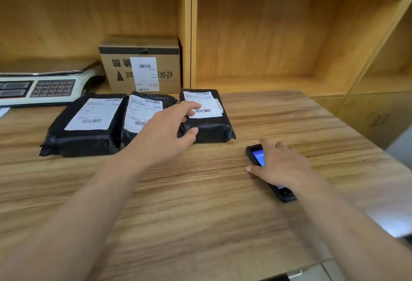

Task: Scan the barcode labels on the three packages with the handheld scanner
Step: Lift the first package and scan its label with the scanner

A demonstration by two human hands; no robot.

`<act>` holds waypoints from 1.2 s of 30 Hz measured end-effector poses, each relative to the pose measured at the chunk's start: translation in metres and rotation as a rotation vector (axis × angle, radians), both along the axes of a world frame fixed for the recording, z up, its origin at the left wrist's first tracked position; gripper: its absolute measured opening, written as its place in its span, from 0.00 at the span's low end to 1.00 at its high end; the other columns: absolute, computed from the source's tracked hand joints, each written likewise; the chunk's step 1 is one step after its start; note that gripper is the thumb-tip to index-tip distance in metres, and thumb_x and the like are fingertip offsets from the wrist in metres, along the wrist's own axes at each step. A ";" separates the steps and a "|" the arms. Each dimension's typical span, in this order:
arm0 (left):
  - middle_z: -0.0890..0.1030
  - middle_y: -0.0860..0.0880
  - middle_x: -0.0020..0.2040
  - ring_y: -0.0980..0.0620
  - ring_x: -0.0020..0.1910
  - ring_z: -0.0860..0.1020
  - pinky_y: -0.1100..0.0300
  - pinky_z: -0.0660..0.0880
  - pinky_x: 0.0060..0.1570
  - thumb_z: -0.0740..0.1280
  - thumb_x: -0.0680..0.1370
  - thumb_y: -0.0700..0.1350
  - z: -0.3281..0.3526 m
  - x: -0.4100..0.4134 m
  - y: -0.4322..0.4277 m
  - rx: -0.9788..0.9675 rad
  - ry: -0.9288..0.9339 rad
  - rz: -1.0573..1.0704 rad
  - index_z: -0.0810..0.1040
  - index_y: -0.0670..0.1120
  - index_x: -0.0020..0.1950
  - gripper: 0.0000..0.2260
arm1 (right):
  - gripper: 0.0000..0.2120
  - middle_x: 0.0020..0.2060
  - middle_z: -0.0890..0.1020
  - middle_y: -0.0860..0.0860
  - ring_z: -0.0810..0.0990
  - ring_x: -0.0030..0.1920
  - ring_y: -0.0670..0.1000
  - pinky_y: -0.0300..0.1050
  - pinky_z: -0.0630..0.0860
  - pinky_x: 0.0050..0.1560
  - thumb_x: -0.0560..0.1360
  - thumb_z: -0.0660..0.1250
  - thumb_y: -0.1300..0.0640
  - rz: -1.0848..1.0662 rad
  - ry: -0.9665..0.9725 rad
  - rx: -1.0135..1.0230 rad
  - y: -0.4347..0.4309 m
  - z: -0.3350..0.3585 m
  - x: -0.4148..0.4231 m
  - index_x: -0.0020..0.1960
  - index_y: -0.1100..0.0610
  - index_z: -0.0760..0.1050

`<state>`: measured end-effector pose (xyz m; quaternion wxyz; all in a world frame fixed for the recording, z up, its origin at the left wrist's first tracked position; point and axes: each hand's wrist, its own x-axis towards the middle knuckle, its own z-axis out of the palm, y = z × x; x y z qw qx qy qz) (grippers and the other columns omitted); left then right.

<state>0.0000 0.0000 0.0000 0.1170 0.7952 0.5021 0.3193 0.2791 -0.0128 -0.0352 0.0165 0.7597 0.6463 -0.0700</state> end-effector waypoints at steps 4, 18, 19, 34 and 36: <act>0.79 0.56 0.66 0.57 0.62 0.76 0.51 0.77 0.62 0.68 0.81 0.49 0.000 -0.008 0.004 0.003 0.011 -0.008 0.69 0.57 0.75 0.23 | 0.40 0.66 0.71 0.54 0.70 0.65 0.60 0.55 0.72 0.53 0.71 0.64 0.30 -0.037 -0.061 -0.003 -0.004 -0.002 0.005 0.76 0.45 0.56; 0.78 0.58 0.64 0.56 0.62 0.76 0.47 0.75 0.63 0.67 0.81 0.48 0.013 -0.078 0.016 0.006 0.039 0.171 0.69 0.61 0.73 0.21 | 0.38 0.65 0.73 0.47 0.71 0.62 0.54 0.51 0.68 0.52 0.69 0.66 0.36 0.122 0.343 0.271 0.007 0.049 -0.026 0.76 0.40 0.58; 0.78 0.58 0.65 0.55 0.63 0.76 0.47 0.75 0.64 0.67 0.81 0.48 0.016 -0.085 0.017 0.008 0.036 0.200 0.69 0.60 0.73 0.21 | 0.38 0.66 0.73 0.47 0.71 0.63 0.54 0.50 0.67 0.52 0.69 0.66 0.36 0.153 0.347 0.294 0.012 0.054 -0.035 0.76 0.39 0.58; 0.75 0.48 0.68 0.42 0.67 0.73 0.46 0.75 0.57 0.69 0.75 0.60 0.000 -0.182 0.033 -0.228 0.366 0.726 0.68 0.55 0.75 0.30 | 0.41 0.68 0.70 0.47 0.70 0.66 0.54 0.51 0.70 0.58 0.69 0.65 0.34 0.474 0.361 0.216 0.068 0.062 -0.157 0.77 0.37 0.52; 0.75 0.48 0.70 0.41 0.69 0.73 0.45 0.75 0.60 0.69 0.74 0.65 -0.005 -0.191 0.036 -0.283 0.252 0.775 0.67 0.54 0.76 0.34 | 0.42 0.68 0.70 0.48 0.69 0.67 0.53 0.52 0.69 0.61 0.69 0.66 0.36 0.498 0.376 0.194 0.068 0.062 -0.165 0.78 0.38 0.51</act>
